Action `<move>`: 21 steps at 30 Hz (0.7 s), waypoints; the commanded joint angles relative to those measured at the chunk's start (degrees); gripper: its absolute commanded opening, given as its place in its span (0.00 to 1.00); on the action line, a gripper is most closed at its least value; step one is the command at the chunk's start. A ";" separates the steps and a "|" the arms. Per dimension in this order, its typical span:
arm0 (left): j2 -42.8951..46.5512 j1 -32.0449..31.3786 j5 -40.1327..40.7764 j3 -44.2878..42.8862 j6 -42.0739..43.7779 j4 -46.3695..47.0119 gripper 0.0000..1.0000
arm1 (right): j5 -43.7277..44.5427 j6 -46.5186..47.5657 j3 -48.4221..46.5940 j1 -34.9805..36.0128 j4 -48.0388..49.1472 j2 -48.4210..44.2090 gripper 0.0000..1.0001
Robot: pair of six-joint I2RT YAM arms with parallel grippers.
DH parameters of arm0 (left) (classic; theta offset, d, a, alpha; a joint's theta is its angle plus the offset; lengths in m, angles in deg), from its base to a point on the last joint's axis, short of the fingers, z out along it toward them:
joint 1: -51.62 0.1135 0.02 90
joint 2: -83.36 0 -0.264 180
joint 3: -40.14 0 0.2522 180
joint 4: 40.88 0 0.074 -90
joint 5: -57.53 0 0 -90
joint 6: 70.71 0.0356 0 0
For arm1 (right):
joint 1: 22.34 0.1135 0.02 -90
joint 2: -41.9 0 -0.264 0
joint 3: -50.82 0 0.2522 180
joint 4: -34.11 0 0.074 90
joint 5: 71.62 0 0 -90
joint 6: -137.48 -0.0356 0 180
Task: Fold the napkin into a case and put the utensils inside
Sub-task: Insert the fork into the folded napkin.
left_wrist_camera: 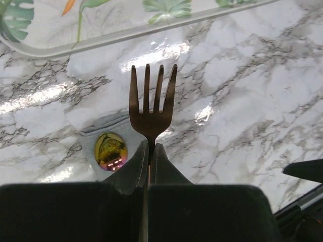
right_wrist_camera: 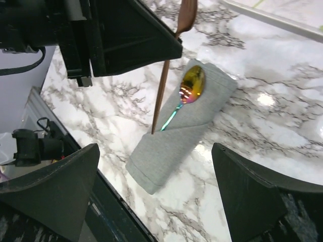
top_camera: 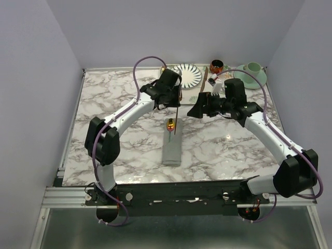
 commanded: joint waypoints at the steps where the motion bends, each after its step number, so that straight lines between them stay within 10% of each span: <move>1: -3.33 0.76 4.57 -3.81 0.40 -2.87 0.00 | 1.68 1.94 0.66 -1.96 -2.93 0.89 1.00; 21: -13.18 1.47 4.21 -8.47 -1.71 -3.57 0.00 | 0.36 1.24 -1.63 -2.23 -2.93 2.12 1.00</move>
